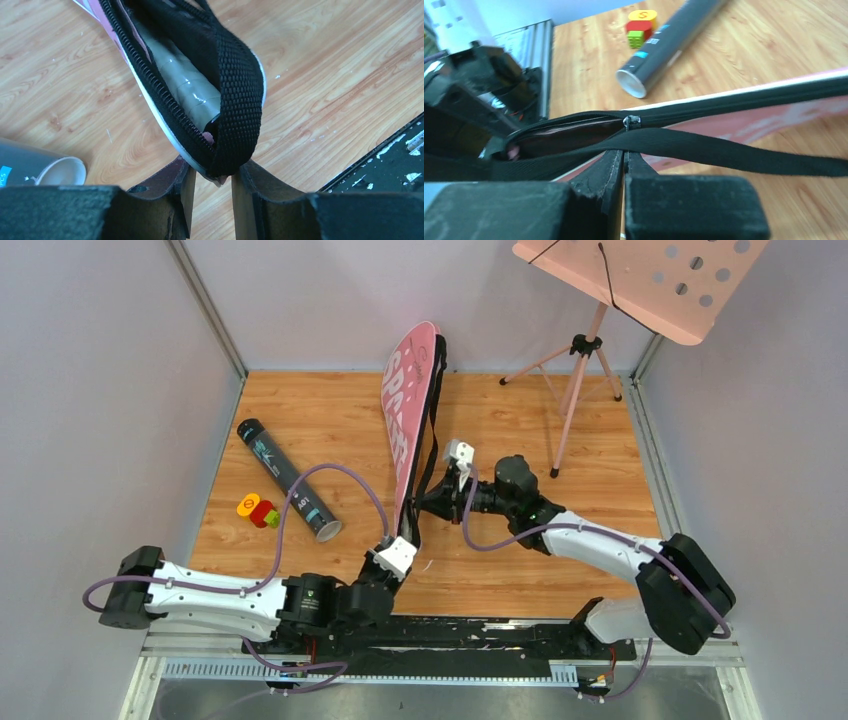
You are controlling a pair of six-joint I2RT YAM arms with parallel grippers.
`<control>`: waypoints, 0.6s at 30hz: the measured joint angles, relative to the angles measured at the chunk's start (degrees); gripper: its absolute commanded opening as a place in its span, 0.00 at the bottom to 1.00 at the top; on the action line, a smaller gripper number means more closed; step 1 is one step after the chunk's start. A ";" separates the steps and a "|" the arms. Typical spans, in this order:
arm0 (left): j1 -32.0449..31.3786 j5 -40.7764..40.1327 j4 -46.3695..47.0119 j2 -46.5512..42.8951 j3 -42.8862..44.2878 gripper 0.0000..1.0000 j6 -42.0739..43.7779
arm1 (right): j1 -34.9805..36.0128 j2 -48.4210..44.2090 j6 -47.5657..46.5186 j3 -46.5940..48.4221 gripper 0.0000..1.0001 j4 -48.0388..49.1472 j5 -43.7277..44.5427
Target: Pack up the badminton gear
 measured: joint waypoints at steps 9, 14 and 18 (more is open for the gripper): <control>2.03 0.98 -0.94 -2.29 2.84 0.37 2.86 | 8.70 -7.96 -8.09 -1.05 0.00 -7.78 -0.85; 3.32 2.58 -1.66 -3.04 3.67 0.37 4.09 | 12.17 -12.11 -11.47 -1.38 0.00 -12.02 0.31; 4.24 3.85 -2.12 -3.32 3.80 0.37 4.74 | 14.12 -12.90 -13.31 -1.38 0.00 -14.88 1.68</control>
